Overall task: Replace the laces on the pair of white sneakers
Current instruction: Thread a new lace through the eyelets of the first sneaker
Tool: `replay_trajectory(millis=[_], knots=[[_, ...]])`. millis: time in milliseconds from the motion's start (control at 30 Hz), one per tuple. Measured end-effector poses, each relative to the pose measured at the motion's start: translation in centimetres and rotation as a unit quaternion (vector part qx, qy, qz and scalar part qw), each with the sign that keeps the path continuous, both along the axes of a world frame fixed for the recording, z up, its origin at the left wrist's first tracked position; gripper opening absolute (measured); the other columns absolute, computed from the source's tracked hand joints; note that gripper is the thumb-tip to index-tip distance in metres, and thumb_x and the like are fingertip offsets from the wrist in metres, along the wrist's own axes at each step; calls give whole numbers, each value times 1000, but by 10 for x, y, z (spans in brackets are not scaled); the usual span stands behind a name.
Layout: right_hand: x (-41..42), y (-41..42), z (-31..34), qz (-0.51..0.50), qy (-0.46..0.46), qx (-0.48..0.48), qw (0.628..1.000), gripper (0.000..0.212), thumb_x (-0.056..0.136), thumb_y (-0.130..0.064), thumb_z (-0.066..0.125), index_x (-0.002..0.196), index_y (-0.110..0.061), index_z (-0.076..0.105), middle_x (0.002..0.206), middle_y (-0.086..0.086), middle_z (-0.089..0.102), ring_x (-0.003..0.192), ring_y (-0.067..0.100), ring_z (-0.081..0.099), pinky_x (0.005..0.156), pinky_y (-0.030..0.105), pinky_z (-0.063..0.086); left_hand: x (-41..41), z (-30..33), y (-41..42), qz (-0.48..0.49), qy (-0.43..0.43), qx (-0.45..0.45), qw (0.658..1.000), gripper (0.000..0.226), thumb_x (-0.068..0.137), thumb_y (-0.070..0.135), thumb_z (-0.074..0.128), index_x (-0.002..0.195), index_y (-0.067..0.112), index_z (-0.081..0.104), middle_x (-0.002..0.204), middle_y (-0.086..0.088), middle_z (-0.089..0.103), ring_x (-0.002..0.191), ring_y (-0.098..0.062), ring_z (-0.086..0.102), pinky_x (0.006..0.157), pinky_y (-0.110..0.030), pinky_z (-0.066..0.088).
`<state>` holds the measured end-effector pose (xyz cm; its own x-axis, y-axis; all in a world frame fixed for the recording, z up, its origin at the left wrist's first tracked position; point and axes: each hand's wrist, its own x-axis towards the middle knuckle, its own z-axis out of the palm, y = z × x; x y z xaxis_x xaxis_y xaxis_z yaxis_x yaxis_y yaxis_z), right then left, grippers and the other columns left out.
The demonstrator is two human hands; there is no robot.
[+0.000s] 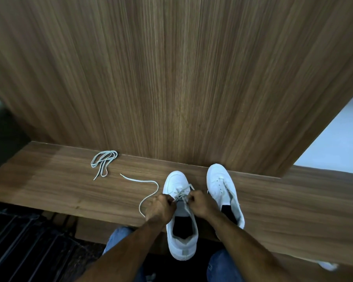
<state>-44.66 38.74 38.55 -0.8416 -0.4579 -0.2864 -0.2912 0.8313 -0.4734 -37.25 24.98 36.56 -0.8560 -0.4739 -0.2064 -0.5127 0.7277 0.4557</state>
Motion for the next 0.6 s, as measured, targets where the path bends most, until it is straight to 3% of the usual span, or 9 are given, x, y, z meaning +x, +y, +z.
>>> replay_trajectory(millis=[67, 133, 267, 333, 400, 467, 533, 600], knots=[[-13, 1, 14, -48, -9, -45, 998, 19, 90, -19, 47, 82, -22, 64, 100, 6, 69, 98, 28, 64, 78, 30, 47, -1, -1, 2, 0, -3, -16, 1000, 28, 88, 47, 51, 101, 31, 70, 105, -2, 70, 102, -25, 64, 79, -29, 47], [-33, 6, 39, -118, -19, -187, 975, 22, 91, -10, 48, 78, -22, 61, 95, 9, 69, 97, 28, 64, 86, 37, 50, -2, 0, 2, 4, -3, -23, 1000, 28, 88, 46, 51, 102, 31, 70, 106, -2, 70, 102, -25, 64, 80, -29, 47], [-69, 27, 105, -242, 0, -456, 856, 27, 93, -10, 54, 71, -23, 65, 76, 2, 68, 82, 22, 63, 83, 37, 48, -4, -1, 3, 7, -2, -19, 1000, 29, 88, 48, 51, 101, 31, 70, 105, -1, 70, 101, -25, 65, 79, -29, 48], [-77, 37, 118, -270, 39, -494, 826, 26, 91, -9, 53, 71, -22, 64, 74, 1, 67, 77, 18, 63, 78, 34, 49, -4, -2, 2, 4, -3, -24, 1000, 29, 88, 49, 50, 102, 32, 70, 105, -1, 70, 100, -25, 65, 78, -29, 47], [-76, 41, 107, -276, 84, -418, 861, 23, 91, -10, 53, 73, -21, 62, 78, 2, 66, 77, 17, 61, 76, 35, 48, -3, -2, 2, 3, -4, -27, 1000, 30, 88, 48, 50, 102, 32, 70, 106, -1, 70, 101, -25, 65, 78, -29, 47], [-67, 42, 81, -251, 96, -272, 924, 9, 89, -14, 55, 87, -21, 61, 91, 3, 66, 87, 21, 62, 81, 37, 49, -3, -2, 2, 1, -4, -23, 1000, 29, 89, 48, 50, 103, 31, 70, 106, -1, 70, 101, -25, 65, 78, -29, 47], [-49, 41, 51, -174, 128, -137, 967, 23, 87, -16, 58, 111, -16, 60, 110, 8, 62, 102, 28, 60, 88, 39, 49, -3, -1, 2, 1, -6, -24, 1000, 29, 89, 46, 50, 104, 31, 70, 107, -2, 70, 102, -25, 64, 79, -29, 47], [-29, 33, 25, -72, 158, -37, 984, 35, 88, -21, 56, 123, -16, 57, 123, 7, 55, 113, 28, 55, 91, 38, 48, -2, -1, 2, -2, -7, -31, 999, 30, 89, 45, 50, 105, 29, 69, 108, -2, 69, 104, -25, 64, 80, -29, 47]])
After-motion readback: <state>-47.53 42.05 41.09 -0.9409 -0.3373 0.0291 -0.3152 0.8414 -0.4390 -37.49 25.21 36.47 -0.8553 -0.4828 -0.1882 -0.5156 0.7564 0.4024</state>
